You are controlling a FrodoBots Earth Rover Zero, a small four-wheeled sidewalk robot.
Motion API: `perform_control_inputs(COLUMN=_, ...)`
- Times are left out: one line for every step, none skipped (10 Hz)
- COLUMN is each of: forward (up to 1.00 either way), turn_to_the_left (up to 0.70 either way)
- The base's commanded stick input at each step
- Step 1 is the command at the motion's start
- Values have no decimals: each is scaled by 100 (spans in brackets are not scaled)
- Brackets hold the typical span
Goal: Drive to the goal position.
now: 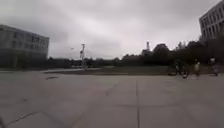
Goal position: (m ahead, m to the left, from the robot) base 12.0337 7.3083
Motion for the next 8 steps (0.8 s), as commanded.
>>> perform_control_inputs(forward=0, turn_to_the_left=70)
perform_control_inputs(forward=0, turn_to_the_left=70)
perform_control_inputs(forward=0, turn_to_the_left=70)
perform_control_inputs(forward=0, turn_to_the_left=70)
perform_control_inputs(forward=0, turn_to_the_left=70)
perform_control_inputs(forward=0, turn_to_the_left=70)
perform_control_inputs(forward=22, turn_to_the_left=45)
perform_control_inputs(forward=70, turn_to_the_left=0)
